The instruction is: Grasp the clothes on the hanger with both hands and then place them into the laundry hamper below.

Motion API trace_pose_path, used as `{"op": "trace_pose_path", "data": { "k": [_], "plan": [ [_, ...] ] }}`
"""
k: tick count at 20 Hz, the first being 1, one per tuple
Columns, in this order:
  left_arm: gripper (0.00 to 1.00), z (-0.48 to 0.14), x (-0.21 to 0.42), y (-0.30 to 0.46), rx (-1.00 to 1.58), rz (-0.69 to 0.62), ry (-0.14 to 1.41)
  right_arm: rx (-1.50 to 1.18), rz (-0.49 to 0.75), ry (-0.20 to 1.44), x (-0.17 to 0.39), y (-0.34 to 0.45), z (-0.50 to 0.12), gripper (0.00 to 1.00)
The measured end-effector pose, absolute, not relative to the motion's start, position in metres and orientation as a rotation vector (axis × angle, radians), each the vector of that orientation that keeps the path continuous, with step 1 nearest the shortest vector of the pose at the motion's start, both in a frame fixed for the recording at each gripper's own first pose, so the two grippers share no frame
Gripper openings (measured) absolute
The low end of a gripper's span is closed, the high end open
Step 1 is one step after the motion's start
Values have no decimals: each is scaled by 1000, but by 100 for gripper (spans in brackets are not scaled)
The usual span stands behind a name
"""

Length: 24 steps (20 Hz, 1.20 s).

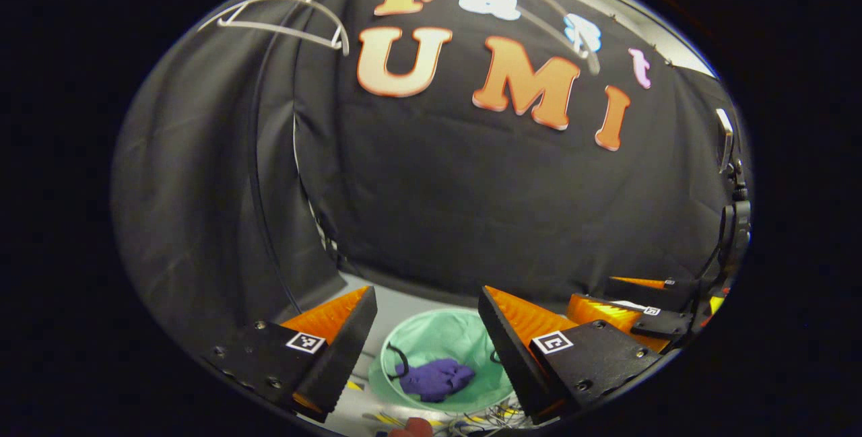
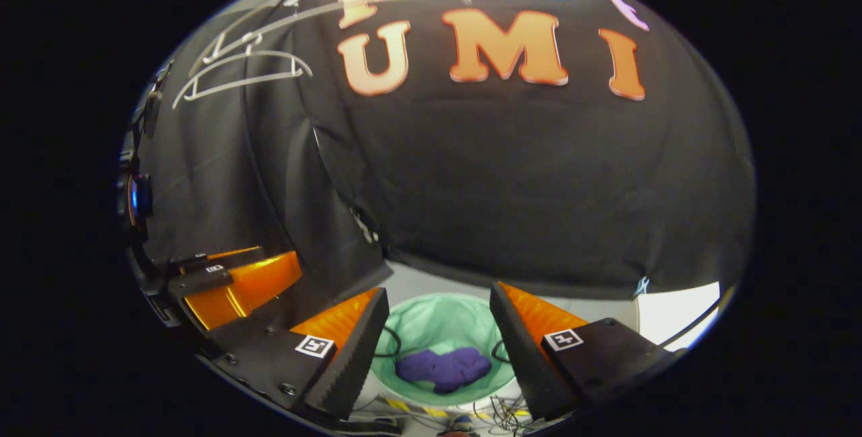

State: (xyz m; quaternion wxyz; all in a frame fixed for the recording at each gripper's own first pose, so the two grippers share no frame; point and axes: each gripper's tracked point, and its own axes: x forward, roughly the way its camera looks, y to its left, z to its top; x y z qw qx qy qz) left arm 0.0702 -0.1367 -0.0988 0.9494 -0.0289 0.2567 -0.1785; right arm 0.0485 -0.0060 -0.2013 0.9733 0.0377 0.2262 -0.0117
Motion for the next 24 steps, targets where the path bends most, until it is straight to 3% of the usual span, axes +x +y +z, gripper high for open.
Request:
{"op": "trace_pose_path", "data": {
  "k": [5,6,11,12,15,22,23,24],
  "plan": [
    [99,-11,75,-120,-42,-389,287,41,-116,212,9,15,-71,98],
    [92,10,74,-118,-51,-391,260,30,-127,176,-2,12,-48,98],
    [92,77,56,-94,-183,-359,154,34,-111,56,-58,9,36,91],
    [99,85,55,-89,-199,-335,134,38,-101,36,-71,6,47,89],
    [91,115,43,-72,-207,-247,80,10,-69,15,-114,-7,68,89],
    [92,170,-62,-48,-188,-117,43,-24,9,-31,-209,-15,102,89],
    [99,174,-75,-47,-204,-107,43,-26,21,-35,-221,-14,102,89],
    [95,177,-87,-46,-218,-97,48,-22,33,-27,-232,-13,101,89]
  ]
}}
